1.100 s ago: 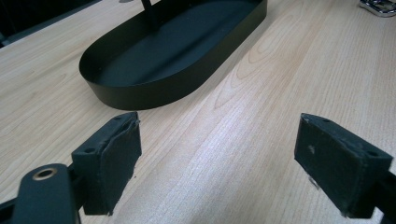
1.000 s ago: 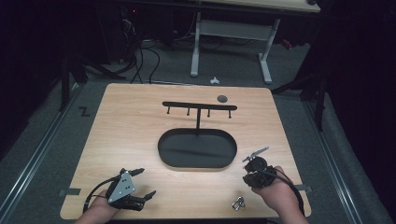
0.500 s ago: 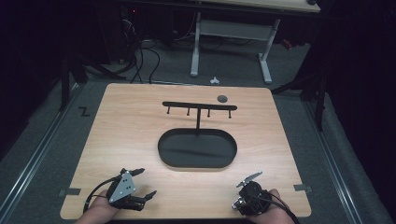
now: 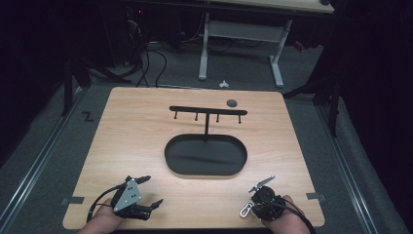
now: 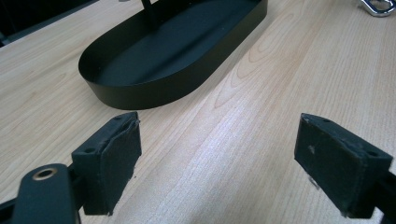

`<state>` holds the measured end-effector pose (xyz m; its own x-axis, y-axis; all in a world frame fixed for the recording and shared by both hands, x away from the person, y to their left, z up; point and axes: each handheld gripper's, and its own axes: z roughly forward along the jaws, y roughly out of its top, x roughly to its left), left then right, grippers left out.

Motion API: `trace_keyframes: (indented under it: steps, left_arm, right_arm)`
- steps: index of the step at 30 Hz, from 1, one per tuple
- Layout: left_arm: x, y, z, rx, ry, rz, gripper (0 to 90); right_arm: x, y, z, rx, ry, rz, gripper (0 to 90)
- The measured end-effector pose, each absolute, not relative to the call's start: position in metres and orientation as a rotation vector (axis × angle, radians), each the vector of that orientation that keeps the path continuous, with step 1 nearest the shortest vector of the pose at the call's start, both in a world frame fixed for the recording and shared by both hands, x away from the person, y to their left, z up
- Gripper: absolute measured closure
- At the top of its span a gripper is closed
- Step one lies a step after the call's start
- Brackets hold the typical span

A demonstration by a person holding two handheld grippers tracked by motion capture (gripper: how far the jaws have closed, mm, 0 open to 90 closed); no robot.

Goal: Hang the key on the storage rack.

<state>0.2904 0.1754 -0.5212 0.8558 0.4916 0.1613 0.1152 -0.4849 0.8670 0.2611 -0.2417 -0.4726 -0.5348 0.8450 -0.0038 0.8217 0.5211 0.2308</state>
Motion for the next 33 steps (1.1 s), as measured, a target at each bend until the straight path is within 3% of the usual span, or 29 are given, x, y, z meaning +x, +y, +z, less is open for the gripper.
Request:
trace_keyframes:
  steps: [19,33]
  left_arm:
    - [0.290,0.176,-0.521,2.050,0.441,0.484,15.2]
    - [0.290,0.175,-0.521,2.043,0.443,0.482,15.2]
  right_arm:
    - [0.293,-0.232,-0.413,1.404,2.618,0.316,88.2]
    - [0.321,-0.229,-0.391,1.438,2.586,0.305,88.2]
